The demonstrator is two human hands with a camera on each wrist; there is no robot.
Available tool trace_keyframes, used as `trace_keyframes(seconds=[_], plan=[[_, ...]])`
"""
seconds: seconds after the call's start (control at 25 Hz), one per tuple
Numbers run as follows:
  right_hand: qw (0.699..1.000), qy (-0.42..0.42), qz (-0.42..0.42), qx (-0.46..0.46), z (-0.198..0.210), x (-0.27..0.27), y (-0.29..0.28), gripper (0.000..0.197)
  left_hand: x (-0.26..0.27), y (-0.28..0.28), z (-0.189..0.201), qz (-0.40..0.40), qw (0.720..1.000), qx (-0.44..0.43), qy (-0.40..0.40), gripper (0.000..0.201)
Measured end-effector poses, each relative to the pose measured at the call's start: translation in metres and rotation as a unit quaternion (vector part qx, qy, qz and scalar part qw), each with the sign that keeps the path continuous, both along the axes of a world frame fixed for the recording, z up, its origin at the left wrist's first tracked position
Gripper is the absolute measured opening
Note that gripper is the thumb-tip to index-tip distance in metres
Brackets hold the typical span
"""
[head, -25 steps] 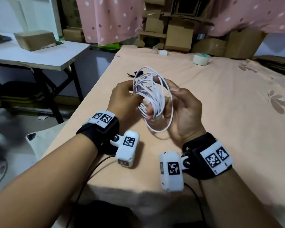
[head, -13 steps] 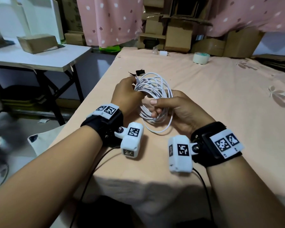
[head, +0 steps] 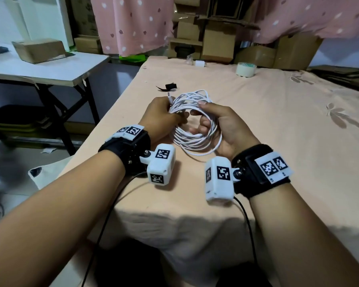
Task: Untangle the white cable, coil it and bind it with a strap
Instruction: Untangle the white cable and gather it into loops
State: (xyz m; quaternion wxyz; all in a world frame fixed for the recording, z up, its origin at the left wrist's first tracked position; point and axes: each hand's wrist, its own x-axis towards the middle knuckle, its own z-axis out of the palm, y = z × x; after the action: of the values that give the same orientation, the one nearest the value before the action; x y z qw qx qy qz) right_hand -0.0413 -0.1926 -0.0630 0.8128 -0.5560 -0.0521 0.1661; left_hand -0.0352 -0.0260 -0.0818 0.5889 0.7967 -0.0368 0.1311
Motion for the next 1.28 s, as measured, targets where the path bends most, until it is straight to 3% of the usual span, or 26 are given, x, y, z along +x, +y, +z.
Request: trace_keyframes(seconds=[0.16, 0.32, 0.44, 0.48, 0.6, 0.68, 0.84, 0.92, 1.04, 1.16, 1.28], plan=[[0.997, 0.011, -0.072, -0.021, -0.006, 0.015, -0.012, 0.012, -0.009, -0.003, 0.006, -0.027, 0.998, -0.030, 0.044, 0.015], [0.997, 0.024, -0.060, -0.034, -0.007, 0.019, -0.018, 0.017, -0.009, -0.001, 0.012, -0.054, 0.993, -0.072, 0.072, 0.014], [0.997, 0.021, -0.021, -0.068, -0.007, 0.014, -0.014, 0.019, -0.009, 0.000, 0.014, -0.065, 0.996, -0.028, 0.060, 0.043], [0.997, 0.015, -0.011, -0.080, -0.009, 0.014, -0.013, 0.023, -0.011, -0.001, 0.015, -0.069, 0.995, -0.011, 0.064, 0.044], [0.997, -0.007, -0.001, -0.074, -0.002, 0.009, -0.010, 0.029, -0.009, 0.000, 0.013, -0.020, 0.996, 0.015, 0.086, 0.019], [0.996, -0.047, 0.020, -0.066, 0.000, 0.010, -0.012, 0.034, -0.002, 0.006, 0.008, 0.041, 0.995, 0.044, 0.076, 0.016], [0.981, -0.090, 0.045, -0.165, -0.010, 0.010, -0.008, 0.077, 0.002, 0.013, 0.006, 0.092, 0.992, 0.038, 0.079, 0.017], [0.983, -0.106, -0.023, -0.145, -0.016, 0.018, -0.009, 0.053, 0.000, 0.009, 0.007, 0.074, 0.994, 0.020, 0.076, 0.017], [0.982, -0.096, -0.070, -0.144, -0.013, 0.020, -0.013, 0.010, -0.007, 0.000, 0.013, -0.002, 0.987, -0.125, 0.100, 0.013], [0.996, -0.018, -0.030, -0.080, -0.007, 0.016, -0.016, 0.008, -0.011, -0.003, 0.018, -0.097, 0.937, -0.276, 0.188, 0.016], [0.994, 0.106, 0.014, 0.007, -0.002, 0.013, -0.020, 0.007, -0.012, -0.003, 0.021, -0.142, 0.908, -0.301, 0.255, 0.022]])
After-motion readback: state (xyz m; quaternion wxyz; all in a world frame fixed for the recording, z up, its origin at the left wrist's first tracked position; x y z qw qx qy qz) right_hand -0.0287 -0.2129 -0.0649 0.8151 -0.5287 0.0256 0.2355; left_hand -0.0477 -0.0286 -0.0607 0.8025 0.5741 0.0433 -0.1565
